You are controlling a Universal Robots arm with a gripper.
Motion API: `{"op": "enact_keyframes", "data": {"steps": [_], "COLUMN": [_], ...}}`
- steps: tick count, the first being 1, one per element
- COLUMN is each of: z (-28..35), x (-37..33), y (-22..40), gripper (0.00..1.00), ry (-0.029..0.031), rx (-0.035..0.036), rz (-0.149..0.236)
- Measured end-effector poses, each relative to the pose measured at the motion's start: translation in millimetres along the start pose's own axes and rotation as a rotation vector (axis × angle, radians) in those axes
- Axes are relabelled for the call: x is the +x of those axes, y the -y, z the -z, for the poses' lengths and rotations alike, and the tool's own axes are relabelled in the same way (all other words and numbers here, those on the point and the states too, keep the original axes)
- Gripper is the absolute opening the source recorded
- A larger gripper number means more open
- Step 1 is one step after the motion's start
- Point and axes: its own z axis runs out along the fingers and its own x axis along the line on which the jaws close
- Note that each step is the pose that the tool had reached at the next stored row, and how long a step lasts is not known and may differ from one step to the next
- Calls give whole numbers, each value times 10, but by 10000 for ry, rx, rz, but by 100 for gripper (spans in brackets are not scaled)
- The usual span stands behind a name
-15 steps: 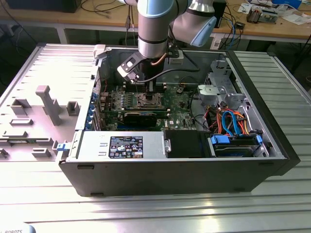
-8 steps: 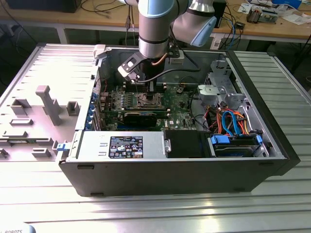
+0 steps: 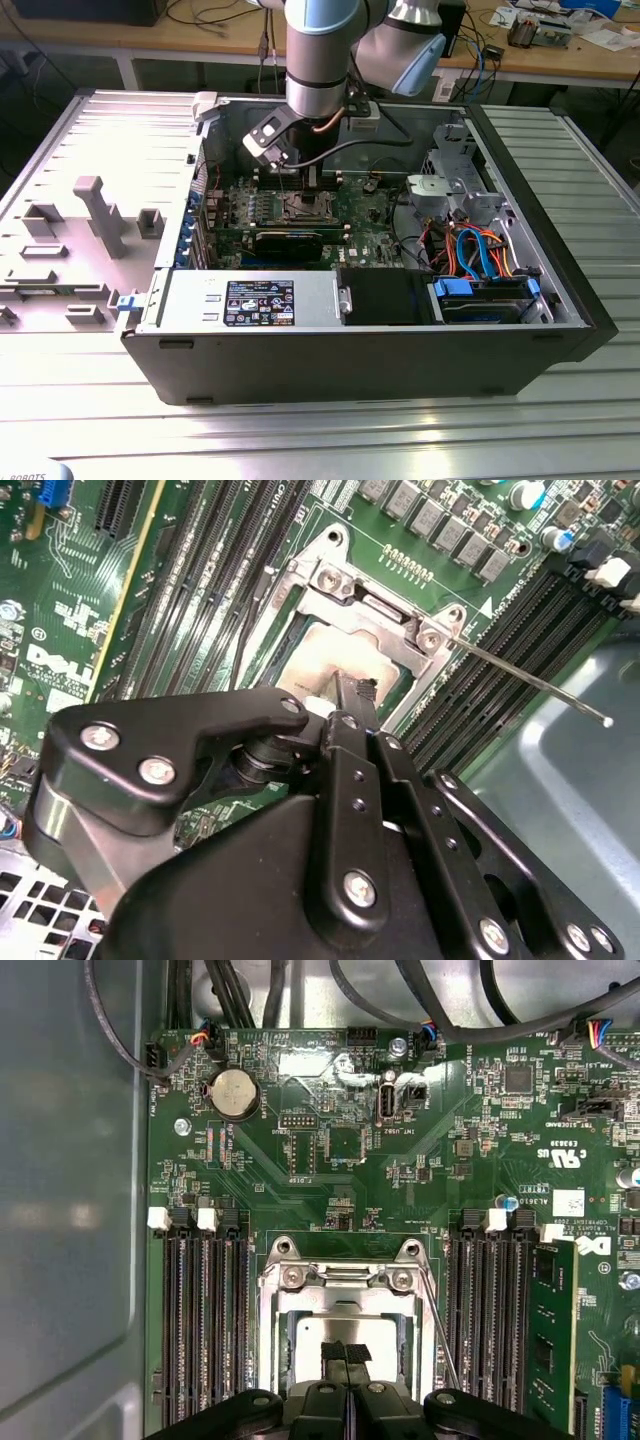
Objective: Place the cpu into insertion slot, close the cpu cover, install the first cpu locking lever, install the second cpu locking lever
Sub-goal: 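Install the first cpu locking lever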
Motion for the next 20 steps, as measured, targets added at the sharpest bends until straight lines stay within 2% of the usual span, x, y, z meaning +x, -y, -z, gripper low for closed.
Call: {"op": "enact_keyframes", "data": {"steps": [4, 5, 7, 11, 13, 20], "z": [85, 116, 215, 311, 330, 330], "x": [3, 4, 7, 10, 11, 11], "y": [0, 0, 0, 0, 0, 0], "gripper": [11, 11, 11, 11, 11, 11], "ry": [-1, 0, -1, 0, -1, 9], "rx": [-1, 0, 0, 0, 0, 0], "rz": [1, 0, 0, 0, 0, 1]}}
